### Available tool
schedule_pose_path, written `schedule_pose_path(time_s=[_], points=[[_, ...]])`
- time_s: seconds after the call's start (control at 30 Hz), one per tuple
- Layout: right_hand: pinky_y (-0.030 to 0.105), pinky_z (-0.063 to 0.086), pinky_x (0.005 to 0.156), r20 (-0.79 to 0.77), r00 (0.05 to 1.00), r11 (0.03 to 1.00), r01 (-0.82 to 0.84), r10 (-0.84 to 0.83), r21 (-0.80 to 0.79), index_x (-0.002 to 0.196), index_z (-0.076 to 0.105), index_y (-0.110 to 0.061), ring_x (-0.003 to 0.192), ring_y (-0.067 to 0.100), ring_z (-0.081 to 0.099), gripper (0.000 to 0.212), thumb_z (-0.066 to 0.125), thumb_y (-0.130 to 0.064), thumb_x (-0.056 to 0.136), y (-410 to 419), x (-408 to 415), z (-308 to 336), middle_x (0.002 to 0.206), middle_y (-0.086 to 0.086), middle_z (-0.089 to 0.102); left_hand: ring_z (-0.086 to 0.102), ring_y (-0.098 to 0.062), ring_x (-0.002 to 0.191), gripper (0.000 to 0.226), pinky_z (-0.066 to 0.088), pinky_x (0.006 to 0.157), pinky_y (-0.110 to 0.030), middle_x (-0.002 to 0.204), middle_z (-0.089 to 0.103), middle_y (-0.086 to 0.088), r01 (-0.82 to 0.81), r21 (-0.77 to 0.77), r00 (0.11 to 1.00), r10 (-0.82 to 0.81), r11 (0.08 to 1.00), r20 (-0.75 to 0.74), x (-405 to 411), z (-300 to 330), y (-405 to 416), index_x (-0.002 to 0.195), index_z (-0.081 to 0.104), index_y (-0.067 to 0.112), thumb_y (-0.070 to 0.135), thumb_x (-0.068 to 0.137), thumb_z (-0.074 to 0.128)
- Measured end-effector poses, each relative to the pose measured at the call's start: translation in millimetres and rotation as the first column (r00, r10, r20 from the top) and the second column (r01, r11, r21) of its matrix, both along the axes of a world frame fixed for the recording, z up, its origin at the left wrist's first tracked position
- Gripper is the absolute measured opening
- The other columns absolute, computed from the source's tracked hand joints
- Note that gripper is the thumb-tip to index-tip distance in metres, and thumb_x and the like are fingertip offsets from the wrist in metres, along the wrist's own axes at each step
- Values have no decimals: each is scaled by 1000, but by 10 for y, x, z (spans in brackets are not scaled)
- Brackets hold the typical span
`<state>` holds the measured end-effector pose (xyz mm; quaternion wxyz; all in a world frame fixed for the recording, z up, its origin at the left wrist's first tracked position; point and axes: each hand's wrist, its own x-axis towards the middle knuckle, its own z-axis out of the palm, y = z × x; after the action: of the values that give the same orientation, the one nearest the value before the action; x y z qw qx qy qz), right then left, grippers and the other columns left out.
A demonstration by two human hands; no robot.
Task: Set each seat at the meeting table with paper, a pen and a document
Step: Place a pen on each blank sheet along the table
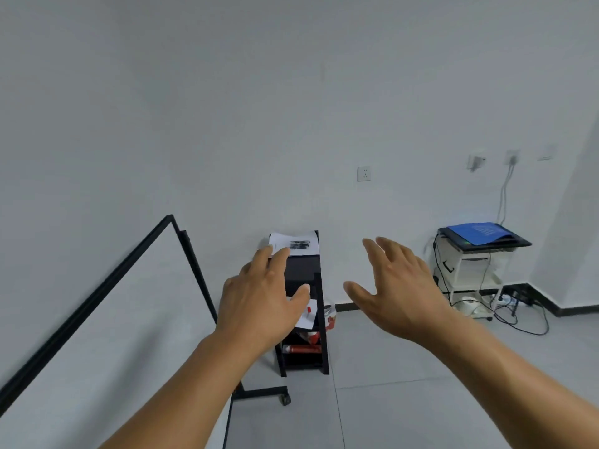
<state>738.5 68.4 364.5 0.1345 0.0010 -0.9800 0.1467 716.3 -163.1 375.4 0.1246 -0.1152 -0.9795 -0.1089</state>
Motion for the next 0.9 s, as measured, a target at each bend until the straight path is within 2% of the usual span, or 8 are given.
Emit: schedule_pose_path(time_s=[0.17, 0.4, 0.57, 0.9], points=[[47, 18, 131, 15, 1000, 1000, 26, -26, -13, 170, 13, -22, 164, 28, 13, 88, 42, -69, 101, 440, -1021, -201, 178, 7, 16, 36, -21, 158, 78, 40, 121, -48, 179, 16, 7, 25, -47, 1000, -24, 999, 16, -1103, -215, 476, 171, 20, 33, 67, 105, 43], [48, 20, 132, 56, 998, 999, -31, 32, -20, 170, 14, -21, 164, 30, 14, 89, 41, -70, 101, 956, -2601, -298, 177, 10, 18, 35, -23, 159, 78, 42, 120, -49, 181, 14, 3, -40, -52, 997, 43, 998, 70, -2627, -332, 870, 171, 19, 35, 66, 104, 44], [46, 18, 133, 58, 995, 997, -80, 80, 5, 170, 12, -22, 165, 29, 12, 88, 41, -69, 101, 1114, -3585, -205, 178, 8, 17, 39, -23, 157, 77, 46, 118, -49, 180, 18, 3, -81, -53, 995, 84, 995, 59, -3508, -314, 986, 170, 23, 33, 66, 104, 46], [47, 17, 133, 84, 992, 992, -103, 96, 80, 171, 11, -21, 165, 29, 13, 90, 39, -72, 101, 1233, -5611, -324, 178, 8, 15, 32, -22, 161, 79, 38, 125, -47, 182, 11, 4, -59, 5, 996, 59, 998, 68, -5485, -457, 1246, 172, 16, 33, 67, 106, 43]])
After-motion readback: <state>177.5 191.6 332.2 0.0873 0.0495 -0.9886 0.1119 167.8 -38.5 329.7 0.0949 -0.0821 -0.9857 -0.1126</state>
